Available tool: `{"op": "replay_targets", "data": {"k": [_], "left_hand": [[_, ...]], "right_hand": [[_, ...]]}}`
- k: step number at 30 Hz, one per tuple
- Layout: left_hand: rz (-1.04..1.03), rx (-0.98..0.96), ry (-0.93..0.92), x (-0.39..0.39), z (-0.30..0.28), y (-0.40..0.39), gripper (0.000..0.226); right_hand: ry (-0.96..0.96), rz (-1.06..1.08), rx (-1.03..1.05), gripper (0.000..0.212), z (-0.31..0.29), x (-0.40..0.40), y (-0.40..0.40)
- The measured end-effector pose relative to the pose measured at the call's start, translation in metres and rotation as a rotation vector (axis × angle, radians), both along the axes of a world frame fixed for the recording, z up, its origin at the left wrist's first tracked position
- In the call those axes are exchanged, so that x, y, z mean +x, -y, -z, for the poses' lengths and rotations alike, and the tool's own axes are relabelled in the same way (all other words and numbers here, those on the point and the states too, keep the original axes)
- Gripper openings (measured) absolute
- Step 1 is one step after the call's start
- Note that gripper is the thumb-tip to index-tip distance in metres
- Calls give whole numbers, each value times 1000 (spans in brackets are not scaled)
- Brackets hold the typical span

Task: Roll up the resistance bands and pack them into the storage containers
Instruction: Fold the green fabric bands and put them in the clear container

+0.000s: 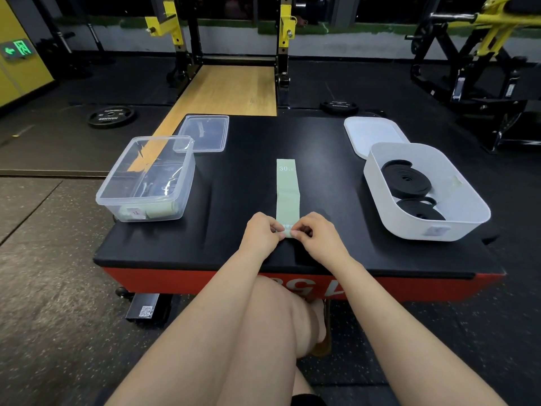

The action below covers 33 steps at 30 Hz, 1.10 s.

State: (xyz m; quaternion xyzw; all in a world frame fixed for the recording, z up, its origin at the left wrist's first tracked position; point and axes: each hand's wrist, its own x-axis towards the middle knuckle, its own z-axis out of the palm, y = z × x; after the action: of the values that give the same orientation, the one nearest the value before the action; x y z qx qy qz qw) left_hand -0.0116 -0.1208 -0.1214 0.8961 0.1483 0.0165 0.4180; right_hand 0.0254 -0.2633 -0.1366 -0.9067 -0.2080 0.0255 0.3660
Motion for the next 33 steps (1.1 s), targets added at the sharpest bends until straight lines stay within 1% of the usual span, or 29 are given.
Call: {"op": "replay_targets", "data": {"k": [3, 6, 11, 13, 16, 19, 22, 24, 28, 33], "left_hand": [[2, -9, -10, -1, 0, -1, 22], [18, 17, -2, -2, 0, -2, 21], [68, 144, 72, -1, -2, -2, 17], [75, 166, 83, 0, -3, -2, 15], [90, 143, 73, -1, -3, -3, 13], [121, 129, 45, -2, -4, -4, 16], [118, 127, 42, -1, -4, -4, 14], [107, 111, 41, 0, -4, -5, 11], [99, 54, 32, 0, -5, -6, 8], [117, 56, -3, -2, -7, -7, 7]], "right_hand": [[21, 12, 21, 7, 4, -1, -1], [53, -13, -4, 7, 3, -1, -2], [-2, -10, -13, 7, -2, 3, -3], [-34, -1, -11, 6, -4, 4, -4], [-64, 11, -17, 5, -6, 7, -4], [-73, 24, -9, 4, -7, 8, -4], [-25, 31, 13, 9, -6, 4, -4], [23, 15, 17, 9, -3, 0, -3], [96, -51, -43, 17, 2, -5, 2], [30, -59, -59, 12, -8, -4, 3]]}}
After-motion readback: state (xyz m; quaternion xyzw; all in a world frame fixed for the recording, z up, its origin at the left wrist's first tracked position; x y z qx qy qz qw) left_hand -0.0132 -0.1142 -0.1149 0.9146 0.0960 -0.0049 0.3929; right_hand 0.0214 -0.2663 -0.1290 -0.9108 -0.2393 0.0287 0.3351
